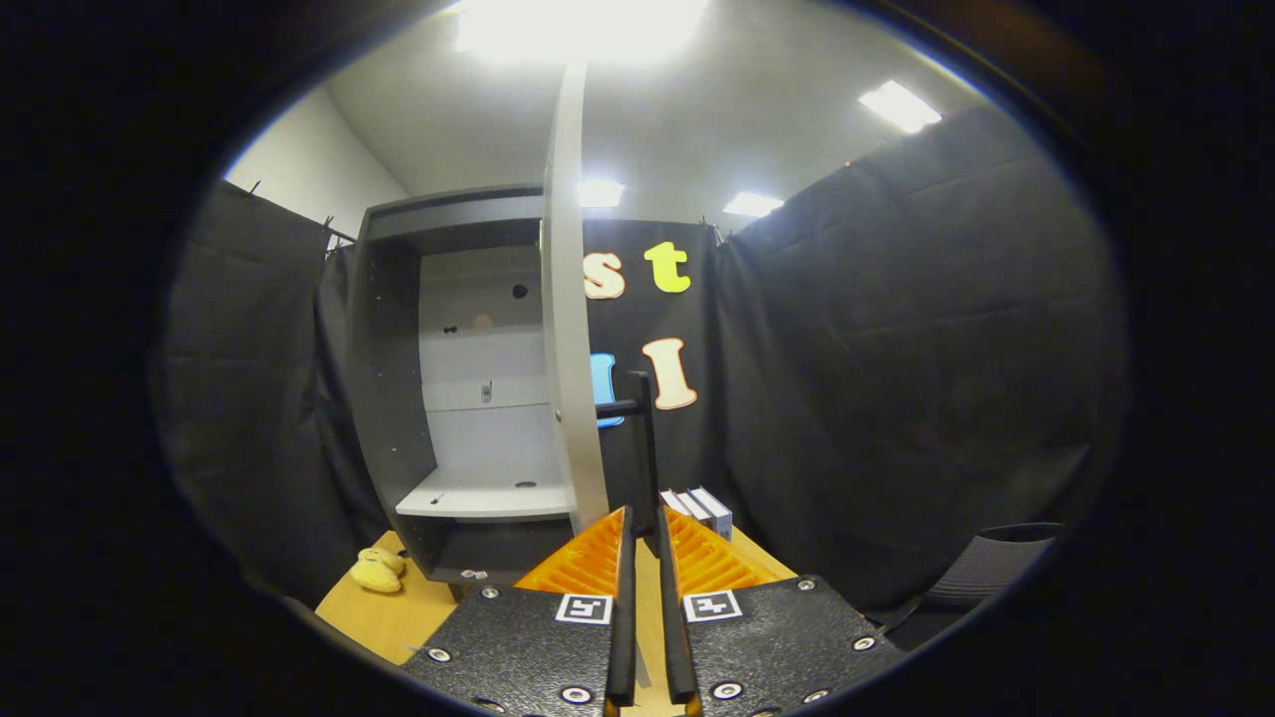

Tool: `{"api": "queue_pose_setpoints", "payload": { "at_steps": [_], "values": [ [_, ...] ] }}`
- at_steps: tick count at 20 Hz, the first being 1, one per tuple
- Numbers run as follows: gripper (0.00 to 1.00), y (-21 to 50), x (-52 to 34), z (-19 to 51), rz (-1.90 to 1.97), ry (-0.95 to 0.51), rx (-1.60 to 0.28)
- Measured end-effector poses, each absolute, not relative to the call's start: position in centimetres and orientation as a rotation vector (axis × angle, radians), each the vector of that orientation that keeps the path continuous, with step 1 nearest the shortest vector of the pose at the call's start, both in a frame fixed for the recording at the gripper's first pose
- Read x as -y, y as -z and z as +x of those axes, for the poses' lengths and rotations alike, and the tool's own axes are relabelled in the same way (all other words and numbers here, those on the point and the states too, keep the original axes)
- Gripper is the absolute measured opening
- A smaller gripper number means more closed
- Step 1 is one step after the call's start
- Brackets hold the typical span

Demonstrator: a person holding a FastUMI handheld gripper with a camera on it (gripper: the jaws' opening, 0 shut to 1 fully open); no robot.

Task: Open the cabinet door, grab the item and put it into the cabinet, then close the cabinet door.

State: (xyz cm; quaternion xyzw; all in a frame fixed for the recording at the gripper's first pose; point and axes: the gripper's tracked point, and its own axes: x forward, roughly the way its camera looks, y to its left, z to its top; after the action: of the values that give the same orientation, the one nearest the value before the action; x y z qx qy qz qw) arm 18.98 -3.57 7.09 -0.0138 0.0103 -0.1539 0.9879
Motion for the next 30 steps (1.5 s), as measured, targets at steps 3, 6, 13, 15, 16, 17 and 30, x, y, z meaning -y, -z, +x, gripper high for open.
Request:
{"api": "queue_pose_setpoints", "payload": {
  "at_steps": [3, 6, 13, 15, 16, 17, 30],
  "values": [
    [0.17, -8.2, 1.4, 18.2, -0.034, 0.277, 0.046],
    [0.50, -7.8, -0.8, 18.0, -0.070, 0.238, 0.080],
    [0.93, -4.9, -6.1, 19.4, -0.069, 0.175, 0.129],
    [0.93, -3.7, -7.8, 19.8, -0.058, 0.155, 0.128],
    [0.93, -3.0, -8.7, 20.0, -0.053, 0.140, 0.123],
    [0.93, -2.2, -9.5, 20.3, -0.050, 0.126, 0.119],
    [0.93, 9.9, -19.1, 22.7, 0.030, 0.030, 0.056]
  ]
}}
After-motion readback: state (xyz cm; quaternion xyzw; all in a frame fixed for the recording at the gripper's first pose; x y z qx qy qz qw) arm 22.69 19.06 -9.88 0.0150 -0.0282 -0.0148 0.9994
